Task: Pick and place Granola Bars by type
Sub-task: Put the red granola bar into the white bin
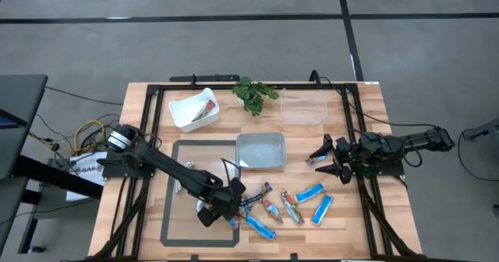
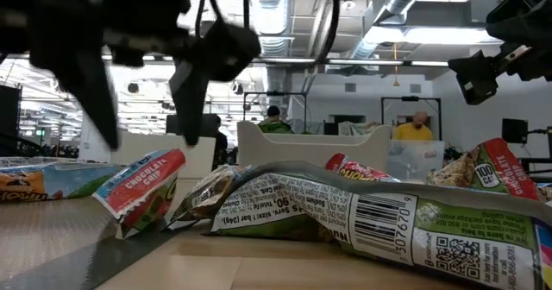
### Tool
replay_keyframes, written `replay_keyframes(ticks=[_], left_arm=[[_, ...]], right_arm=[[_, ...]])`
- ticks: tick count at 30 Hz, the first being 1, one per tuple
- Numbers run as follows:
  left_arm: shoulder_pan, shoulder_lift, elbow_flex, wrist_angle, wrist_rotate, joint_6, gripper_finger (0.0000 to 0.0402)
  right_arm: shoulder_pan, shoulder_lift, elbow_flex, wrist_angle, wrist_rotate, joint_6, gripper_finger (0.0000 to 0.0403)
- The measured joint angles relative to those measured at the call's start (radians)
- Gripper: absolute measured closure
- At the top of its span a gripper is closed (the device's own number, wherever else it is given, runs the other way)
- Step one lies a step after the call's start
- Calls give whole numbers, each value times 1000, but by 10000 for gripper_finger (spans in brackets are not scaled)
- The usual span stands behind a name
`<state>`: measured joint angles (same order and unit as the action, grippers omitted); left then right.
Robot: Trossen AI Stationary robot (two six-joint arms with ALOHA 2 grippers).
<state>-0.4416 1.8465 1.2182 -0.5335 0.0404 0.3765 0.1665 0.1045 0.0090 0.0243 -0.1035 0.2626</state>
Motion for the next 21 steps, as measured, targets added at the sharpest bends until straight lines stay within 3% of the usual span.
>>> replay_keyframes(ticks=[10,21], left_arm=[[-12,72,1,38,-19,12,165],[-16,71,-29,87,23,31,231]], right_arm=[[0,8,0,2,-1,0,138],[0,8,0,5,-1,0,138]])
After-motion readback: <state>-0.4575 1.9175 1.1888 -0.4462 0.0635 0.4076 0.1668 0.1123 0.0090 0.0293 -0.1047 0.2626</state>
